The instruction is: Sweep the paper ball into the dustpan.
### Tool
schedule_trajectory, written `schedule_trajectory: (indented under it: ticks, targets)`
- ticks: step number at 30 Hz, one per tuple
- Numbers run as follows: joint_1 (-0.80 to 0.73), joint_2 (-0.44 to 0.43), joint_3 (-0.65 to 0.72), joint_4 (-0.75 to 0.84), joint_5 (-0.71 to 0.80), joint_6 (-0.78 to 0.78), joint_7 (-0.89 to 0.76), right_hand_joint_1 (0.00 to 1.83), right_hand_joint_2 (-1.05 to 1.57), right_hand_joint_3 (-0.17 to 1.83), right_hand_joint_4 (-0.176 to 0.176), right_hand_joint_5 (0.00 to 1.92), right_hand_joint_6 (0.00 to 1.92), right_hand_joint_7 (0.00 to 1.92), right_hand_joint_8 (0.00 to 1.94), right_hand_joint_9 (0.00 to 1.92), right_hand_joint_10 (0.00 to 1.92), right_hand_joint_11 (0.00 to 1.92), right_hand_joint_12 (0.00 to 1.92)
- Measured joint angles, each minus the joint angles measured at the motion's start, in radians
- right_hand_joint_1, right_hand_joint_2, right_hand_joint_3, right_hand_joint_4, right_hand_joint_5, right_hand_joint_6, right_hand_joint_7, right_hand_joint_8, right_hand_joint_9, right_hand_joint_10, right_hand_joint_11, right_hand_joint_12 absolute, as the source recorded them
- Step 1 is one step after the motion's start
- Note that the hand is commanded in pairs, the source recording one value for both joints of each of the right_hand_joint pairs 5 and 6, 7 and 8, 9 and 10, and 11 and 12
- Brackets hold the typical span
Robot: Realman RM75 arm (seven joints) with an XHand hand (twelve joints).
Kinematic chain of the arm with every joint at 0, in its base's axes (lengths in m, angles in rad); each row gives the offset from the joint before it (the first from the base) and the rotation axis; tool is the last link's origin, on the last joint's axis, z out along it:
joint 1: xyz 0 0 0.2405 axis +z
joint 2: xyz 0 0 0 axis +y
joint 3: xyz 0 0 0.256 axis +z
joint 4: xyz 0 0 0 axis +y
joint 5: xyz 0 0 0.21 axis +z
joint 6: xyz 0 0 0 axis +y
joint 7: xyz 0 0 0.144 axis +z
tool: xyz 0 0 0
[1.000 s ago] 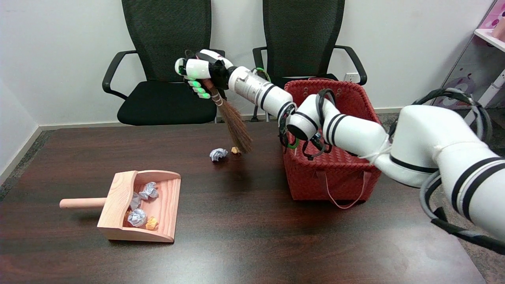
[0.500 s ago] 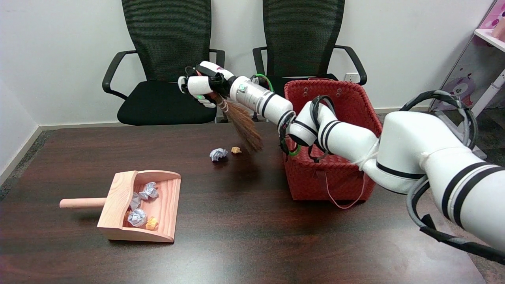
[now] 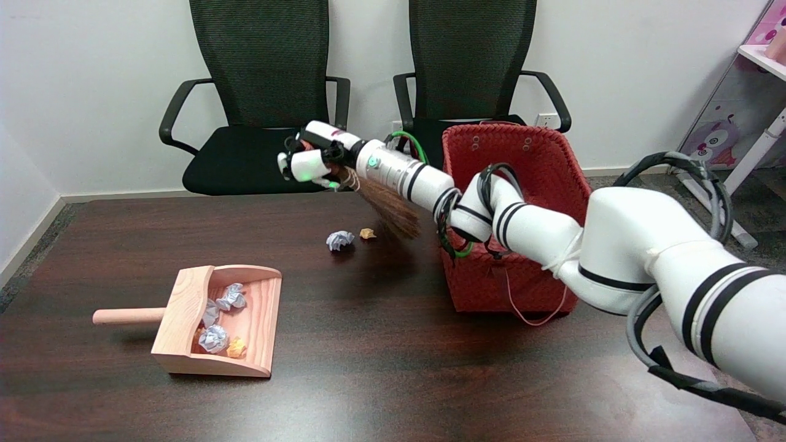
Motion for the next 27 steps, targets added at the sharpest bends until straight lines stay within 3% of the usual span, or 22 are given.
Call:
schedule_trajectory:
  ticks: [27]
  targets:
    - [-0.063,-0.103,0.003,-0.005,-0.054,0.068,-0.021,0.91,1.01,1.65,0.0,1.92,1.92,1.92,1.92,1.92,1.92,1.92,1.92]
